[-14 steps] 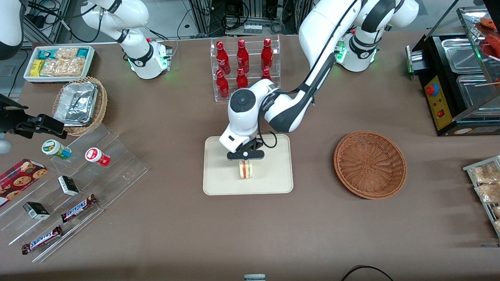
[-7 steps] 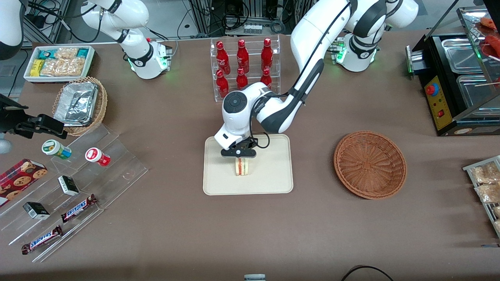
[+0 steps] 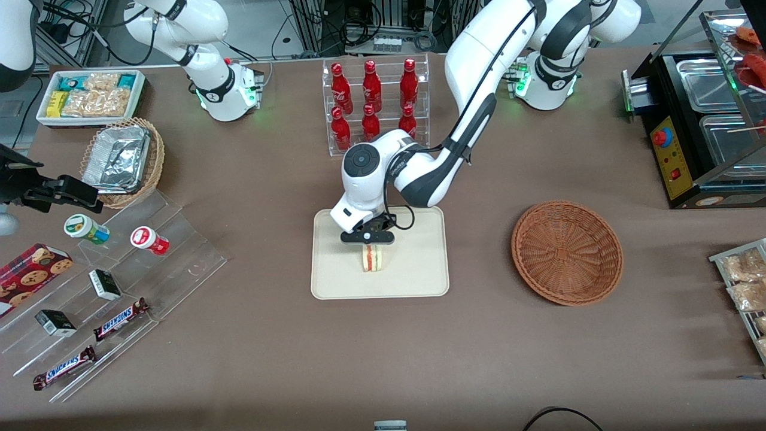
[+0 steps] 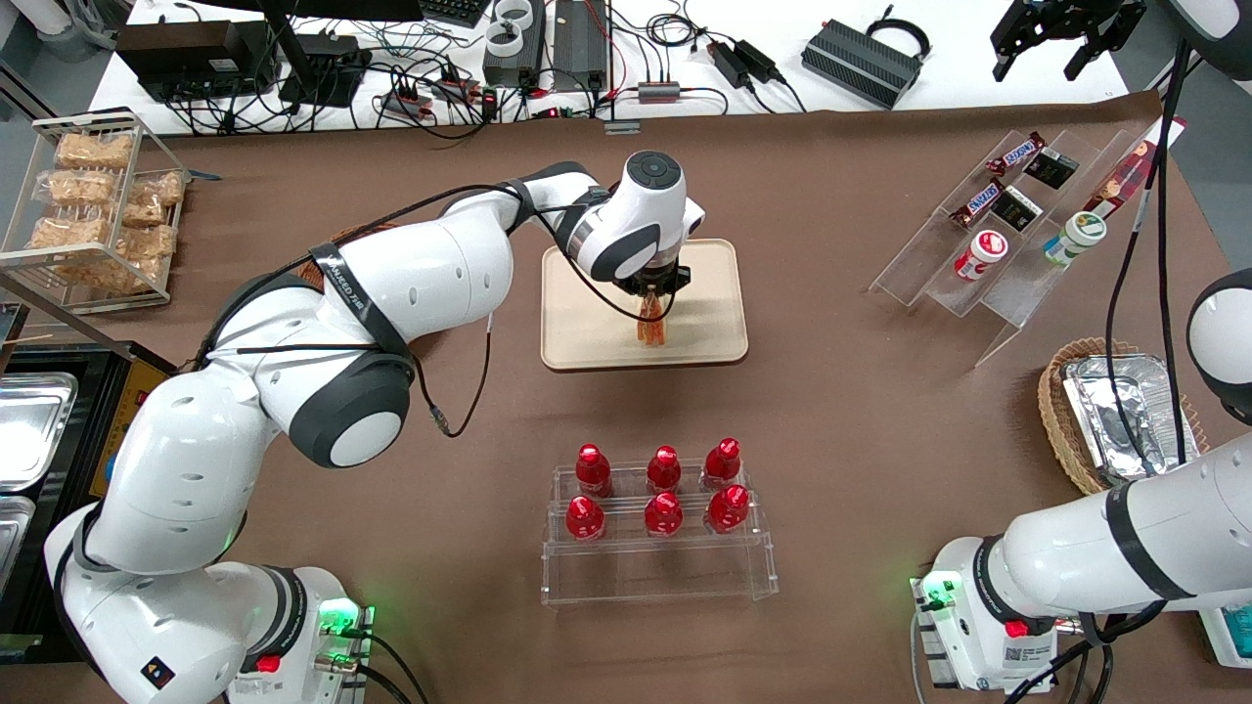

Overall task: Place sandwich from basket to tray
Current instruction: 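Lower the sandwich onto the tray and open the left gripper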

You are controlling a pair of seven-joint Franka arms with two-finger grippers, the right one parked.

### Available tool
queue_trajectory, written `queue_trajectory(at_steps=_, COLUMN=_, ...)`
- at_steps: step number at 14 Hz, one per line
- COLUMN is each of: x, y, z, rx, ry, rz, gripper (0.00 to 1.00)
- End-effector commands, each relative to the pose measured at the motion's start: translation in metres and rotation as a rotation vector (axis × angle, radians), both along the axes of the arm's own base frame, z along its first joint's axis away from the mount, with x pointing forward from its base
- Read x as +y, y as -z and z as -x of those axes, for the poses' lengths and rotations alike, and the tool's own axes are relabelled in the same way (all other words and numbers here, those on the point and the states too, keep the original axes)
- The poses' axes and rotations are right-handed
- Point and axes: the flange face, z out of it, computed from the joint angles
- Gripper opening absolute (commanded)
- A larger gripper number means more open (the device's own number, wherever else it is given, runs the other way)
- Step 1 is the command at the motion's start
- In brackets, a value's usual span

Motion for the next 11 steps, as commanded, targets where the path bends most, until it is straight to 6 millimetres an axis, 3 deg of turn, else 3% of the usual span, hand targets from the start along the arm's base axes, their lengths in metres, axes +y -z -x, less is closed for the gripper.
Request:
queue_trajectory(at_steps=1, x=-0.002, y=0.0, z=-0.003, rx=-0.017, ry=-0.063, rz=-0.004, gripper=0.0)
queue_trajectory(at_steps=2, x=-0.001, y=0.0, z=-0.003, rx=-0.017, ry=-0.063, rz=-0.006, gripper=0.18)
queue_trajectory(at_steps=3, x=-0.001, y=0.0, z=-0.004, rx=-0.018, ry=-0.056, rz=-0.007, gripper=0.63)
queue_trajectory(at_steps=4, x=-0.001, y=-0.001, z=-0.003, rx=-0.018, ry=-0.053, rz=-0.008, gripper=0.95)
queue_trajectory(at_steps=7, x=-0.001, y=-0.026, z=-0.006, rx=-0.032, ry=-0.065, rz=0.005, gripper=0.99)
queue_trajectory(at_steps=11, x=0.014, y=-0.103, z=-0.004, rx=-0.013, ry=-0.154, rz=-0.013, gripper=0.99)
